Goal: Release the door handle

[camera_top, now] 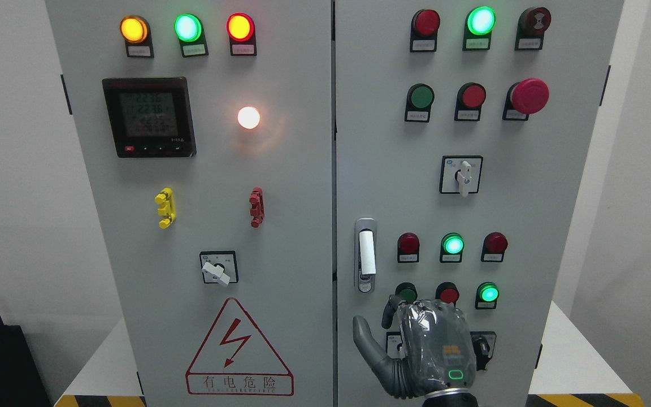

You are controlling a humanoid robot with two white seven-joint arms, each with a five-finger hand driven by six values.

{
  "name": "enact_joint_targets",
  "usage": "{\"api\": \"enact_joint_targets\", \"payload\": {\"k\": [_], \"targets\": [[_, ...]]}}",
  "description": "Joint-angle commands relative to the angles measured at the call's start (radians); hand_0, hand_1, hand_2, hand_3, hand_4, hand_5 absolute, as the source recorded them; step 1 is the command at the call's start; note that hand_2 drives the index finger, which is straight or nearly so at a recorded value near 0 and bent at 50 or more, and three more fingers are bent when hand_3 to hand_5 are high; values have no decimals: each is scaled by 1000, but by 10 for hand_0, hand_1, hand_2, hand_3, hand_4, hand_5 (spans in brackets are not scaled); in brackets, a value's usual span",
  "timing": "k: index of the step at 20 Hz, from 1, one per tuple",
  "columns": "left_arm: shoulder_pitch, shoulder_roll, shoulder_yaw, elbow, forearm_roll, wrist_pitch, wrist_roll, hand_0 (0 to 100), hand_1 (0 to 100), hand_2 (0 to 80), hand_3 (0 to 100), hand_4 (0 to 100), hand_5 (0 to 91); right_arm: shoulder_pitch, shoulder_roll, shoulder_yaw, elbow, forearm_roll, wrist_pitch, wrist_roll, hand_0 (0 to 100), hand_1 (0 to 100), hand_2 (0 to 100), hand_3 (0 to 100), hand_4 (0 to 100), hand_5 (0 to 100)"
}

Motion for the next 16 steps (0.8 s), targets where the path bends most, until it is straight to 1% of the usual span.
{"api": "enact_joint_targets", "payload": {"k": [1,5,8,11,16], "targets": [[0,0,11,17,0,0,0,120,389,0,0,0,0,-57,0,0,43,2,27,10,340,0,993,1000,978,921],[0,0,11,17,0,0,0,120,389,0,0,0,0,-77,5,0,66,39,29,13,348,0,995,1000,978,922],[0,0,11,17,0,0,0,120,389,0,0,0,0,-92,8,1,81,41,43,13,353,0,998,1000,978,923],[0,0,11,17,0,0,0,120,389,0,0,0,0,-121,9,3,104,62,46,13,355,0,999,1000,980,928],[0,0,11,17,0,0,0,120,389,0,0,0,0,-131,9,4,117,62,46,14,355,7,1000,1000,981,929]]}}
